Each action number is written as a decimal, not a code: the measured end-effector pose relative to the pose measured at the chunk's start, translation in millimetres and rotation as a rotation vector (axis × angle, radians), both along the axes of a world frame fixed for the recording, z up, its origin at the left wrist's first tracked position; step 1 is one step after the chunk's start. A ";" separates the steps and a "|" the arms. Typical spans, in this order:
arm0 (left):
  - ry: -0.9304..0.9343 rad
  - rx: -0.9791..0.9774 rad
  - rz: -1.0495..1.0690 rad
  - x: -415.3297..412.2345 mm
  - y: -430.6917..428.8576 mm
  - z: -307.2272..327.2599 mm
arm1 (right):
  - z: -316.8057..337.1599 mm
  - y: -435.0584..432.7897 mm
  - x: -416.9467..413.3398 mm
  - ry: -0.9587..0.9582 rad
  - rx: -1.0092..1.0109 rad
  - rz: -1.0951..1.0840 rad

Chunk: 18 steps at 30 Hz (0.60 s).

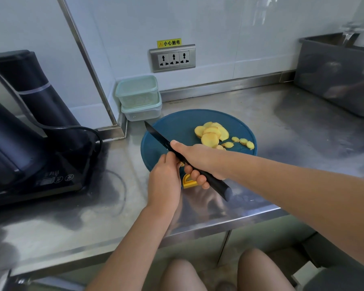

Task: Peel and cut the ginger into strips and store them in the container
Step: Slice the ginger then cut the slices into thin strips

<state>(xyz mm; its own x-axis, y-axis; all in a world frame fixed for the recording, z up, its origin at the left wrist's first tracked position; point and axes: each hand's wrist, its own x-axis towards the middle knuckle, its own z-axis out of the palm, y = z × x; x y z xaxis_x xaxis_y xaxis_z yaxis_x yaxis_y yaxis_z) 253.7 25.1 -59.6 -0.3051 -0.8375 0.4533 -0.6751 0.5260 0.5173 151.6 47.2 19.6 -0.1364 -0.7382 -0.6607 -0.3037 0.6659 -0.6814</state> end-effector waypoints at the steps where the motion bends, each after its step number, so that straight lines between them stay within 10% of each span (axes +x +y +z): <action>1: -0.007 -0.001 0.003 0.2 0.2 0.0 | -0.4 -0.6 1.1 0.022 -0.004 0.009; 18: -0.010 0.012 0.026 -0.3 0.5 -1.5 | -2.8 6.6 -4.1 0.092 0.032 0.045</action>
<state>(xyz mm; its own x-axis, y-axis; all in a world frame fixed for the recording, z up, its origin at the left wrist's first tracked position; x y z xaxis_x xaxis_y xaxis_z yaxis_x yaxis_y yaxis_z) 253.4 25.7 -61.0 -0.2876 -0.8504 0.4406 -0.6934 0.5022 0.5167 147.5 53.8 16.8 -0.1643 -0.7238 -0.6702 -0.3943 0.6710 -0.6279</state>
